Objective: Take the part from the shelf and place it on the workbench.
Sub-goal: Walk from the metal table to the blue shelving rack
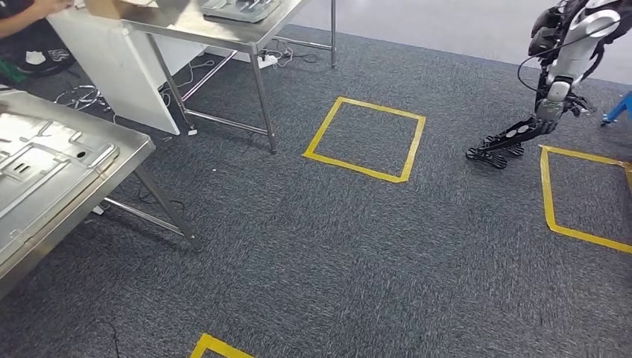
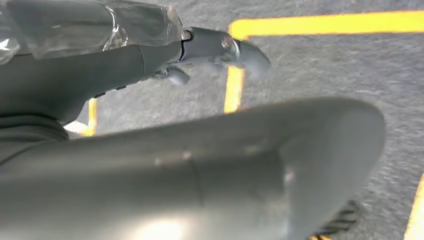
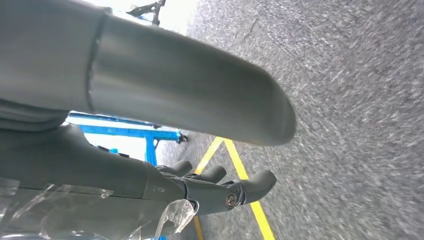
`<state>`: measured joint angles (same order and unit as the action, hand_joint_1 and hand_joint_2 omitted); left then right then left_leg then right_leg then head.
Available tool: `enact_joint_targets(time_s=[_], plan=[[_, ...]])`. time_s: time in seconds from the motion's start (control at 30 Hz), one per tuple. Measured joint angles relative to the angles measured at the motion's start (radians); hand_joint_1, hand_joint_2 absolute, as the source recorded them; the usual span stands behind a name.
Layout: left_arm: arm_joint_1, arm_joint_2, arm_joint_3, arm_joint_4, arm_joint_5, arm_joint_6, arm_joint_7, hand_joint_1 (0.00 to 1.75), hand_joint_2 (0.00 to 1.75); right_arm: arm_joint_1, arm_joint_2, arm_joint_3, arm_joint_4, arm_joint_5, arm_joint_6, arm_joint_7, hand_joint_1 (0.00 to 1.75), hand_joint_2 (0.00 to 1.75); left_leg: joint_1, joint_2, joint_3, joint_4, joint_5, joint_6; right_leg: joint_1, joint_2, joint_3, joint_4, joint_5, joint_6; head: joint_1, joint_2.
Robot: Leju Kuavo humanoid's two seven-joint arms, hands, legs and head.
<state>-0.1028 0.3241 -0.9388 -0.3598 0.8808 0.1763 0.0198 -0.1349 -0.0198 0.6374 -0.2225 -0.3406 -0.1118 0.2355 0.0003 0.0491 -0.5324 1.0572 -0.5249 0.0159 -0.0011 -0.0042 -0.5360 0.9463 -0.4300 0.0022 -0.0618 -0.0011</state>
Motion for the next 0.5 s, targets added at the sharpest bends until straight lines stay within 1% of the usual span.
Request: enact_joint_targets(time_s=[0.03, 0.07, 0.1, 0.13, 0.17, 0.2, 0.23, 0.27, 0.3, 0.33, 0.37, 0.4, 0.43, 0.47, 0.5], plan=[[0.002, -0.012, -0.004, 0.0, -0.002, 0.018, -0.005, 0.0, 0.0, 0.0, 0.002, 0.0, 0.0, -0.003, -0.003, -0.001, 0.0, 0.0, 0.002, -0.022, -0.034, 0.074, -0.037, -0.004, 0.001, 0.011, -0.002, 0.0, 0.002, -0.002, 0.0, 0.0], [0.003, -0.024, -0.009, 0.0, -0.005, 0.037, -0.009, 0.0, 0.0, 0.0, 0.004, 0.0, 0.0, -0.006, -0.006, -0.004, 0.0, 0.0, 0.004, -0.032, -0.068, 0.145, -0.066, -0.006, 0.001, 0.024, -0.005, 0.0, 0.004, -0.003, 0.0, 0.0], [0.003, -0.039, -0.012, 0.0, -0.009, 0.056, -0.013, 0.0, 0.0, 0.002, 0.007, 0.0, 0.0, -0.01, -0.009, -0.006, 0.0, 0.0, 0.005, -0.036, -0.09, 0.189, -0.076, -0.007, 0.002, 0.037, -0.006, 0.001, 0.006, -0.003, 0.0, 0.0], [0.001, -0.056, -0.015, 0.0, -0.013, 0.076, -0.016, 0.0, 0.0, 0.004, 0.009, 0.0, 0.0, -0.013, -0.013, -0.007, 0.0, 0.0, 0.006, -0.038, -0.093, 0.192, -0.066, -0.006, 0.001, 0.05, -0.007, 0.001, 0.007, -0.001, -0.001, 0.0], [-0.003, -0.071, -0.018, 0.0, -0.017, 0.095, -0.02, 0.0, 0.0, 0.005, 0.011, 0.0, 0.0, -0.016, -0.016, -0.009, 0.0, 0.0, 0.006, -0.041, -0.08, 0.16, -0.041, -0.005, 0.001, 0.063, -0.008, 0.001, 0.009, 0.001, -0.001, 0.0], [-0.007, -0.088, -0.023, 0.0, -0.019, 0.114, -0.022, 0.0, 0.0, 0.007, 0.014, 0.0, 0.0, -0.018, -0.02, -0.009, 0.0, 0.0, 0.008, -0.051, -0.047, 0.088, -0.001, -0.003, -0.001, 0.076, -0.008, 0.001, 0.011, 0.004, -0.001, 0.0], [-0.012, -0.104, -0.027, 0.0, -0.022, 0.129, -0.023, 0.0, 0.0, 0.008, 0.017, 0.0, 0.0, -0.02, -0.024, -0.009, 0.0, 0.0, 0.01, -0.074, -0.012, 0.009, 0.032, -0.001, -0.001, 0.089, -0.008, 0.002, 0.013, 0.008, -0.001, 0.0], [-0.016, -0.119, -0.031, 0.0, -0.024, 0.141, -0.024, 0.0, 0.0, 0.008, 0.02, 0.0, 0.0, -0.021, -0.027, -0.01, 0.0, 0.0, 0.011, -0.092, 0.016, -0.053, 0.056, 0.002, 0.0, 0.101, -0.01, 0.003, 0.015, 0.012, -0.001, 0.0], [-0.02, -0.133, -0.035, 0.0, -0.027, 0.15, -0.024, 0.0, 0.0, 0.01, 0.022, 0.0, 0.0, -0.022, -0.031, -0.01, 0.0, 0.0, 0.011, -0.107, 0.034, -0.097, 0.071, 0.006, 0.0, 0.112, -0.013, 0.003, 0.017, 0.017, -0.001, 0.0], [-0.022, -0.146, -0.038, 0.0, -0.03, 0.156, -0.022, 0.0, 0.0, 0.013, 0.023, 0.0, 0.0, -0.023, -0.033, -0.009, 0.0, 0.0, 0.008, -0.111, 0.038, -0.11, 0.072, 0.01, -0.001, 0.122, -0.016, 0.002, 0.02, 0.023, -0.001, 0.0], [-0.024, -0.159, -0.041, 0.001, -0.034, 0.161, -0.021, 0.0, 0.0, 0.016, 0.024, 0.0, 0.0, -0.022, -0.035, -0.009, 0.0, 0.0, 0.005, -0.099, 0.038, -0.11, 0.075, 0.016, -0.002, 0.132, -0.02, 0.001, 0.023, 0.029, 0.0, 0.0], [-0.027, -0.172, -0.045, 0.001, -0.038, 0.166, -0.02, 0.0, 0.0, 0.021, 0.025, 0.0, 0.0, -0.02, -0.037, -0.008, 0.0, 0.0, 0.004, -0.089, 0.038, -0.113, 0.079, 0.024, -0.005, 0.133, -0.023, 0.002, 0.023, 0.035, -0.001, 0.0], [-0.03, -0.185, -0.049, 0.001, -0.04, 0.17, -0.018, 0.0, 0.0, 0.025, 0.025, 0.0, 0.001, -0.019, -0.039, -0.007, 0.0, 0.0, 0.003, -0.079, 0.038, -0.116, 0.083, 0.032, -0.006, 0.12, -0.029, 0.012, 0.017, 0.039, 0.0, 0.0], [-0.032, -0.197, -0.053, 0.002, -0.043, 0.173, -0.016, 0.0, 0.0, 0.027, 0.026, 0.0, 0.001, -0.019, -0.041, -0.006, 0.0, 0.0, 0.003, -0.068, 0.038, -0.119, 0.087, 0.04, -0.006, 0.094, -0.045, 0.045, -0.005, 0.043, 0.0, 0.0], [-0.034, -0.209, -0.058, 0.004, -0.045, 0.176, -0.011, 0.0, 0.0, 0.028, 0.027, 0.0, 0.001, -0.02, -0.042, -0.005, 0.0, 0.0, 0.002, -0.055, 0.036, -0.121, 0.089, 0.046, -0.006, 0.063, -0.07, 0.101, -0.038, 0.045, 0.0, 0.0]])
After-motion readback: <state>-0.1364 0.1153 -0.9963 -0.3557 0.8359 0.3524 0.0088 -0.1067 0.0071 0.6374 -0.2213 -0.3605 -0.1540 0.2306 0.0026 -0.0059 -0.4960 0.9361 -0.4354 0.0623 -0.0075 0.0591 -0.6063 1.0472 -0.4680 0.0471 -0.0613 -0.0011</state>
